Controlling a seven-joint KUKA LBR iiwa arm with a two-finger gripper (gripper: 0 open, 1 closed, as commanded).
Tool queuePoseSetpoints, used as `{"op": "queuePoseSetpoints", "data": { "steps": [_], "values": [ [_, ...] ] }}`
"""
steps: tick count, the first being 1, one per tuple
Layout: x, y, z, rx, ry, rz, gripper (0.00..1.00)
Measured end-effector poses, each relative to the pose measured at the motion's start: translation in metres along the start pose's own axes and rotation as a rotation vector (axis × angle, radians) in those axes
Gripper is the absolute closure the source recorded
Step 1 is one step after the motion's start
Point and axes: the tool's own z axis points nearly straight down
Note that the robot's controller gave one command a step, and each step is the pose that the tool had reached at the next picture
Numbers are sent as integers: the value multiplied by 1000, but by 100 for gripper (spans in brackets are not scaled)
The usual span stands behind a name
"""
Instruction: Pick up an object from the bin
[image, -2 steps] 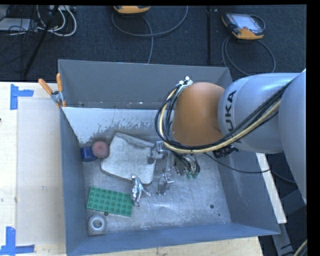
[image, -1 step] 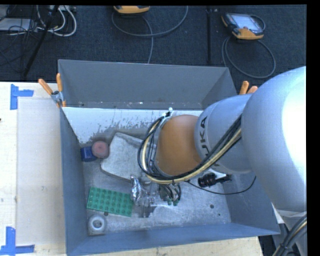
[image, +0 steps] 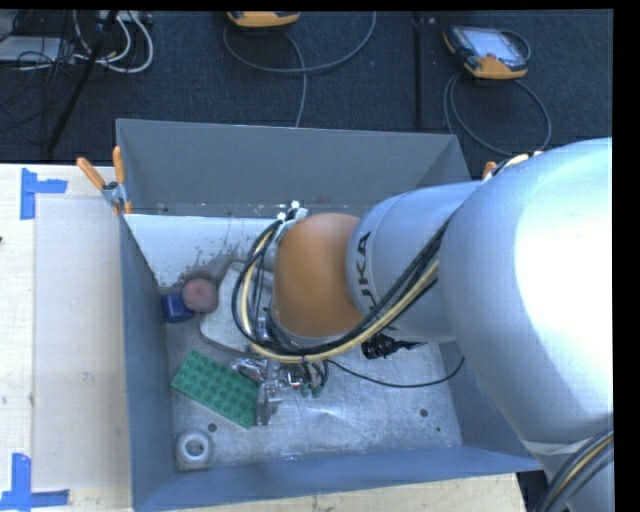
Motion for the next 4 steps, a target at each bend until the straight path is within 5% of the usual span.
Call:
{"op": "queuePoseSetpoints", "data": {
  "steps": [1, 2, 3, 4],
  "values": [
    [-1, 1, -2, -5, -6, 2, 100],
    [-1, 1, 0, -5, -9, 3, 0],
    [-20, 19, -85, -4, -16, -414, 0],
    [-29, 83, -11, -5, -15, -457, 0]
  ]
}}
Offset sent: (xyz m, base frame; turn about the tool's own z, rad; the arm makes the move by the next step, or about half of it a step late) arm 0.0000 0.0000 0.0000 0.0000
